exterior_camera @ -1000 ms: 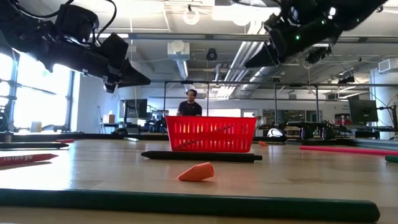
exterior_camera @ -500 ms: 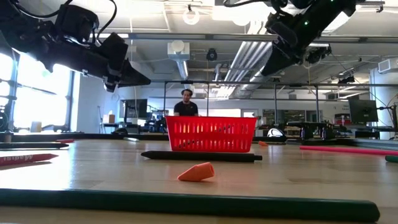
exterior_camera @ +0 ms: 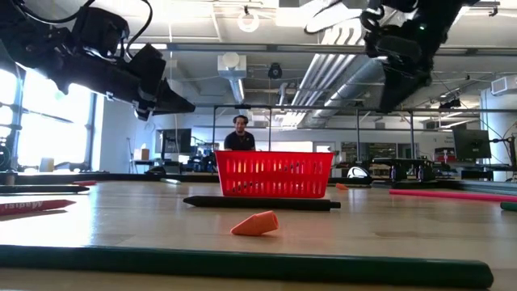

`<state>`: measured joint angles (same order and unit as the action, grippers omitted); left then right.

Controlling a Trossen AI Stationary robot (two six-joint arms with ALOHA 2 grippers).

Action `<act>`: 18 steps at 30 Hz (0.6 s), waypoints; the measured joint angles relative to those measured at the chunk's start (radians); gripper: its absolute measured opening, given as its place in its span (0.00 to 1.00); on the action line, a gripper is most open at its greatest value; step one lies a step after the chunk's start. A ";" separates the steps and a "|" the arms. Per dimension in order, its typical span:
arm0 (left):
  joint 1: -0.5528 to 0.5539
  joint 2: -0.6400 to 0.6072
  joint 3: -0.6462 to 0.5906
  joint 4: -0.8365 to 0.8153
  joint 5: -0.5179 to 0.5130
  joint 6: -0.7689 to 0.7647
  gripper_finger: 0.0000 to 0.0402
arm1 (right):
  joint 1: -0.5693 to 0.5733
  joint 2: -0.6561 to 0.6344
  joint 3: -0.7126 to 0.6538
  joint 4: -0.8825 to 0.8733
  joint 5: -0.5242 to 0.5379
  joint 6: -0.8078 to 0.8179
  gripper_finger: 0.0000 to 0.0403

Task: Sort crayons/erasers/pens/pencils in bins
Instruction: Put the purple ball pen into the yellow bin

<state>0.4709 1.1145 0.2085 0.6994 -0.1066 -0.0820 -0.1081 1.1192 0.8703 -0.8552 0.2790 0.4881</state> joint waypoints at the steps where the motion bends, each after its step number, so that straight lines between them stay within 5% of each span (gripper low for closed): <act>1: 0.000 0.000 0.000 0.000 0.000 0.000 0.00 | 0.000 0.004 0.000 -0.026 0.000 0.008 0.24; 8: 0.000 0.000 0.000 0.000 0.000 0.000 0.00 | -0.015 0.090 0.000 -0.088 -0.017 0.030 0.40; 18: 0.000 0.000 0.000 -0.003 0.000 -0.001 0.00 | -0.012 0.289 -0.002 -0.067 -0.262 0.057 0.43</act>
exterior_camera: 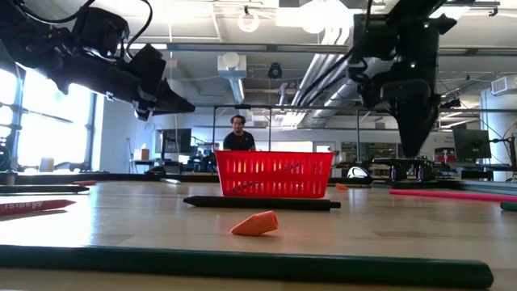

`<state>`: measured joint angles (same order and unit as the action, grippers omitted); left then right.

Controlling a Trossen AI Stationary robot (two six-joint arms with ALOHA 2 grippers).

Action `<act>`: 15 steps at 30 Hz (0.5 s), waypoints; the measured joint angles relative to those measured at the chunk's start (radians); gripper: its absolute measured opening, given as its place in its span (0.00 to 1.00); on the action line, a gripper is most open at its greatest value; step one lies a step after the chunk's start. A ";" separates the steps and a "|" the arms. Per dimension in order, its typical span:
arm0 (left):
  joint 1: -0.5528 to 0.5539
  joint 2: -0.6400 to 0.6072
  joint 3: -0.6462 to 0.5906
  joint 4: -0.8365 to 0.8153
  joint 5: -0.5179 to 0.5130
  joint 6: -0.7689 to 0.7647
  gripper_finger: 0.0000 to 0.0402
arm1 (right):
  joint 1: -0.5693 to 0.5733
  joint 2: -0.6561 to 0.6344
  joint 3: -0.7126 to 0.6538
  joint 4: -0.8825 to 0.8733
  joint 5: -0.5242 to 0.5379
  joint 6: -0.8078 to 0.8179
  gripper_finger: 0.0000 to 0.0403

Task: Sort crayons/erasers/pens/pencils in bins
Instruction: Put the purple ball pen into the yellow bin

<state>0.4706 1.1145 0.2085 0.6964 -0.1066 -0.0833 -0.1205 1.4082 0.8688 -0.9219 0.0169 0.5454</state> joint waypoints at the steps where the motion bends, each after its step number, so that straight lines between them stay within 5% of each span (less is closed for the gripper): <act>1: 0.000 0.000 0.000 0.000 0.000 -0.001 0.00 | 0.018 0.011 0.000 -0.001 -0.026 0.031 0.43; 5: 0.000 0.000 0.000 -0.004 0.000 -0.001 0.00 | 0.118 0.035 0.000 0.006 -0.076 0.155 0.43; 9: 0.000 0.000 0.000 -0.003 0.000 0.013 0.00 | 0.160 0.041 0.000 0.084 0.026 0.204 0.43; 15: 0.000 0.000 0.000 -0.004 -0.001 0.016 0.00 | 0.071 0.041 0.000 0.218 0.089 0.019 0.43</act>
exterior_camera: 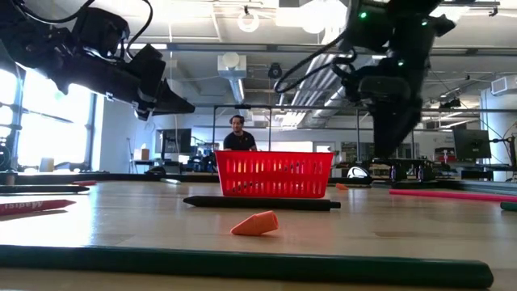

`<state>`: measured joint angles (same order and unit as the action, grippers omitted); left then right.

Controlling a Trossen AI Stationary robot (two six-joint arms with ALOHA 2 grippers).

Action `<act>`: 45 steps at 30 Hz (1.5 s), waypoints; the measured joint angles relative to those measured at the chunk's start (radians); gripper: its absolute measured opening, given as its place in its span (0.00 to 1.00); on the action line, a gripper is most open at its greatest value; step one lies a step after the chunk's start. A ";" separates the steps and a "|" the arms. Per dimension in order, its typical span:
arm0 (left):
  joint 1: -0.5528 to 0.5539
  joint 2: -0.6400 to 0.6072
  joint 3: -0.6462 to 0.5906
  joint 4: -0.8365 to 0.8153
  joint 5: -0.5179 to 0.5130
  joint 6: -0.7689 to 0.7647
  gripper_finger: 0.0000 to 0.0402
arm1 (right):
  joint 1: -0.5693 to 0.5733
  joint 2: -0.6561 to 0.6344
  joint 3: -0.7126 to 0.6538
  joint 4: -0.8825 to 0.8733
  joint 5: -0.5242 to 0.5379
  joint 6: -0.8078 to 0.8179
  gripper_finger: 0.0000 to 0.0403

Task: Sort crayons/erasers/pens/pencils in bins
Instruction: Put the purple ball pen into the yellow bin

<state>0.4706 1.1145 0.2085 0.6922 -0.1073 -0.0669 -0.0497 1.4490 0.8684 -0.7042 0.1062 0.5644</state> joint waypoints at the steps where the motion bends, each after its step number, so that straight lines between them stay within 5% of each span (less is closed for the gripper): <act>1: 0.000 0.000 0.000 0.000 0.002 0.000 0.00 | -0.024 -0.001 0.000 0.003 -0.009 -0.045 0.43; 7: 0.000 0.000 0.000 -0.008 0.009 0.011 0.00 | -0.195 -0.005 0.000 0.076 -0.017 -0.339 0.41; 15: 0.000 0.000 0.000 -0.015 0.009 0.019 0.00 | -0.355 0.068 0.000 0.414 -0.188 -0.598 0.36; 30: 0.000 0.000 0.000 -0.024 0.010 0.019 0.00 | -0.360 0.311 0.000 0.649 -0.265 -0.668 0.49; 45: 0.000 0.000 0.000 -0.045 0.010 0.018 0.00 | -0.370 0.374 0.003 0.674 -0.219 -0.723 0.16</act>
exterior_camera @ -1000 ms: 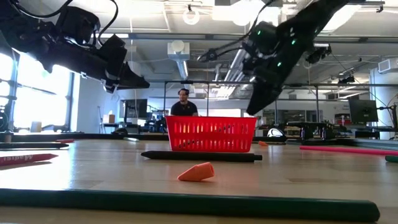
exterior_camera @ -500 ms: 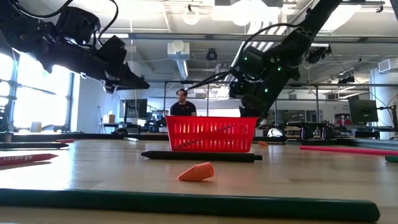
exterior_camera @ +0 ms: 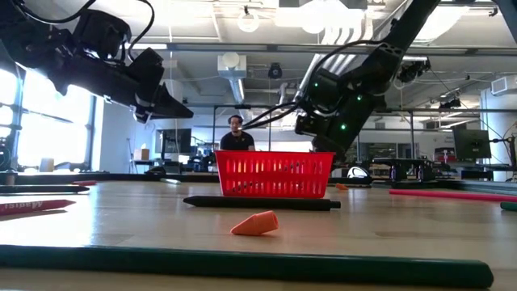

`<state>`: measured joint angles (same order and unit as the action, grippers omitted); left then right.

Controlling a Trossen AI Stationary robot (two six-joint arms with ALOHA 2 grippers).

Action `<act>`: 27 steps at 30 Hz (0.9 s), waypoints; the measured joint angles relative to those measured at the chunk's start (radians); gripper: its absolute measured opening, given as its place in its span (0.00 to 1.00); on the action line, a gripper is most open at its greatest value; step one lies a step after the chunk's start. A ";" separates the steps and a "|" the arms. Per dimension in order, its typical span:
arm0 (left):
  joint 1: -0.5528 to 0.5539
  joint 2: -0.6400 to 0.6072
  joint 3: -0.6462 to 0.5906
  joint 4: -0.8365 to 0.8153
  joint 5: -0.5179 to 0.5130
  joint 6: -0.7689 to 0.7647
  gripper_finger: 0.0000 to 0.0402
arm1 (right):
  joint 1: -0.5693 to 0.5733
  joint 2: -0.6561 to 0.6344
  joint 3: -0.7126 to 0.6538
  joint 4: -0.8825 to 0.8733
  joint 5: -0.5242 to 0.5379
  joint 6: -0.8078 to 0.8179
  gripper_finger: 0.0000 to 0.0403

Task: Sort crayons/erasers/pens/pencils in bins
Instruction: Put the purple ball pen into the yellow bin

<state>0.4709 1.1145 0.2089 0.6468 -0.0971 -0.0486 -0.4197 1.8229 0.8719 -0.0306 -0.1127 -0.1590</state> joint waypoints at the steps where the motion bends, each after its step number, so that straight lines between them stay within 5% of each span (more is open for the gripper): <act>1: 0.000 0.000 0.000 0.000 0.000 0.000 0.00 | -0.004 0.000 0.000 -0.003 0.000 -0.002 0.13; 6: 0.000 0.000 0.000 0.000 0.001 -0.008 0.00 | -0.017 -0.007 0.000 -0.013 -0.003 0.001 0.04; 14: 0.000 0.000 0.000 0.000 0.002 -0.018 0.00 | -0.020 -0.092 0.015 -0.146 0.030 0.007 0.05; 27: 0.000 0.000 0.000 0.000 0.001 -0.027 0.00 | -0.020 -0.115 0.436 -0.571 0.230 -0.031 0.06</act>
<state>0.4709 1.1145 0.2089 0.6468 -0.0959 -0.0757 -0.4394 1.7078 1.3077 -0.6021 0.1173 -0.1896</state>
